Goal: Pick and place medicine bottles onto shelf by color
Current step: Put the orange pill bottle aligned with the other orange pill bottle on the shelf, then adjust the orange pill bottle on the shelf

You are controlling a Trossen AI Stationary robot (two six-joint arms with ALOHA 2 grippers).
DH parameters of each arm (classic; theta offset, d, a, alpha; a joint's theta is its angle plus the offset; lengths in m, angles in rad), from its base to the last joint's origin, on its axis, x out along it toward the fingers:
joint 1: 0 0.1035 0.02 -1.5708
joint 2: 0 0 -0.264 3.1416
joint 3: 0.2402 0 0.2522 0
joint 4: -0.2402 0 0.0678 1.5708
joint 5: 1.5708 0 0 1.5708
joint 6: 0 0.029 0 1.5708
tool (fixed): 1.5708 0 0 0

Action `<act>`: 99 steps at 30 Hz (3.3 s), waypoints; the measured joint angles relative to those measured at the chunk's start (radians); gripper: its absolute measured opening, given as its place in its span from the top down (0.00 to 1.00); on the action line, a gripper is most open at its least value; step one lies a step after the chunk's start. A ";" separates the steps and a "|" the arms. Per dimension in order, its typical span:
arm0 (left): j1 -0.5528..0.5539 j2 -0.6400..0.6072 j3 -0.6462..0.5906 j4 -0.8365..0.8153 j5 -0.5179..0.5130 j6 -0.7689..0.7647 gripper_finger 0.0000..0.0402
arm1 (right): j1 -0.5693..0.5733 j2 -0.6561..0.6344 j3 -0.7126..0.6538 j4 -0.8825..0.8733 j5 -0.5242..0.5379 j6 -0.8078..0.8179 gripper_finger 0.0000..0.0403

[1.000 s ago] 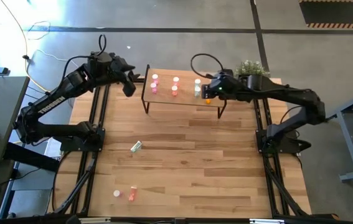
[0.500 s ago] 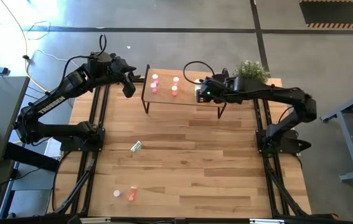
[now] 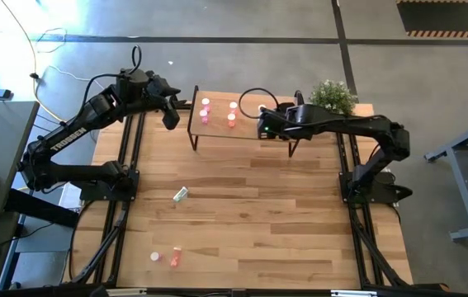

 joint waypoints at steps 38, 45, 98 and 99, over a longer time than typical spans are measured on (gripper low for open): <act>-0.002 0.000 0.000 0.000 0.052 0.000 0.54 | 0.002 0.001 0.001 -0.075 0.020 0.084 0.47; -0.002 0.000 0.000 0.000 0.052 0.000 0.54 | 0.003 0.000 0.057 -0.074 0.030 0.049 0.47; -0.002 0.000 0.000 0.000 0.052 -0.011 0.54 | -0.248 0.088 0.213 -0.132 -0.294 -0.754 0.47; -0.002 0.000 0.000 0.000 0.052 -0.011 0.54 | -0.248 0.090 0.214 -0.134 -0.294 -0.752 0.47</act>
